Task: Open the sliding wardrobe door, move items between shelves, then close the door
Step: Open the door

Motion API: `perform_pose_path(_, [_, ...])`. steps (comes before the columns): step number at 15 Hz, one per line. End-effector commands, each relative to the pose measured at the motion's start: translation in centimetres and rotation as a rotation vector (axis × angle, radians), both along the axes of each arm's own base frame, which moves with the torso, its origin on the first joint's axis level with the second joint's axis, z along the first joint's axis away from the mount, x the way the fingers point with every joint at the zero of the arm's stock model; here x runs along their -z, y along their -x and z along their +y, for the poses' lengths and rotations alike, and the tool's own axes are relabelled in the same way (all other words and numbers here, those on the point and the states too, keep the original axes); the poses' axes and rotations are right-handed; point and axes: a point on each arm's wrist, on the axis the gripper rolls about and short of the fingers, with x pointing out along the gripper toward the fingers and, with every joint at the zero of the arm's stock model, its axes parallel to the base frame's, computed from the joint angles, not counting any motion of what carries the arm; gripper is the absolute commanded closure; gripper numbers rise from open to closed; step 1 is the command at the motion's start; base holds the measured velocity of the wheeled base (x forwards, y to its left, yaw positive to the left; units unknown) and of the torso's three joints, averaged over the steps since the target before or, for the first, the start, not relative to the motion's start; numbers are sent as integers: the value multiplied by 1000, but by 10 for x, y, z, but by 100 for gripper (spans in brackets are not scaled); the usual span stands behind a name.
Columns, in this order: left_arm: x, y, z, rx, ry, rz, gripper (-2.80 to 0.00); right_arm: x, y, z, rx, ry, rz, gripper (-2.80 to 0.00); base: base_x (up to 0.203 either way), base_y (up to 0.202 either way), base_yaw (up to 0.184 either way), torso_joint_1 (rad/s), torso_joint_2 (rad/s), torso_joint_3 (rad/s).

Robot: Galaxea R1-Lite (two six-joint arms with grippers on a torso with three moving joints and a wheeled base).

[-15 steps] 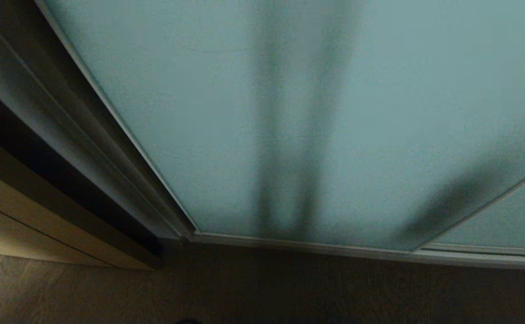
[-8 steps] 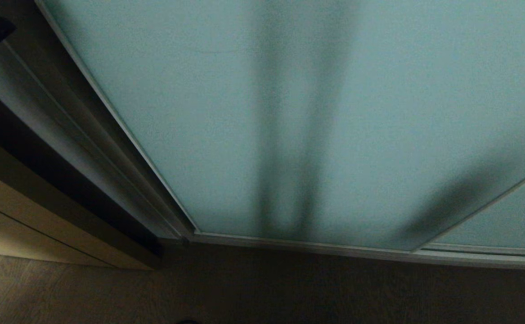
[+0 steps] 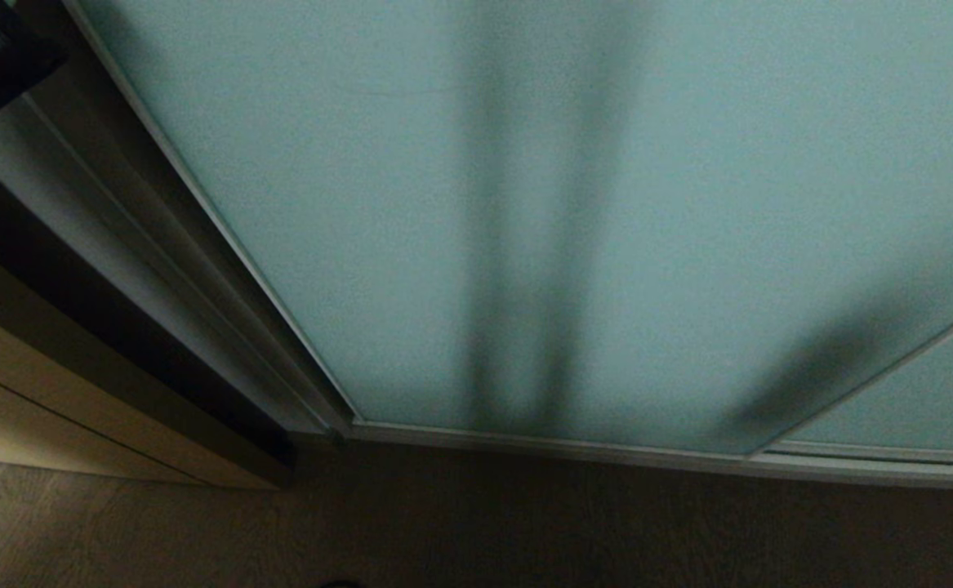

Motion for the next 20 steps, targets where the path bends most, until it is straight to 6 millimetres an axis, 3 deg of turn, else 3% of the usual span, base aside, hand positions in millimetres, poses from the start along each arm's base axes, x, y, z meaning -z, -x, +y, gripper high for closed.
perform_pose_path(1, [0, -2, -3, 13, 1, -1, 0, 0, 0, 0, -1, 0, 0, 0, 0, 0, 0, 0, 0, 0])
perform_pose_path(8, [-8, -22, -9, 20, 5, -19, 0, 0, 0, 0, -1, 0, 0, 0, 0, 0, 0, 0, 0, 0])
perform_pose_path(15, [-7, -30, -11, 30, 6, -14, 0, 0, 0, 0, -1, 0, 0, 0, 0, 0, 0, 0, 0, 0])
perform_pose_path(20, [-9, -31, -26, 92, 5, -19, 0, 0, 0, 0, -1, 0, -1, 0, 0, 0, 0, 0, 0, 0])
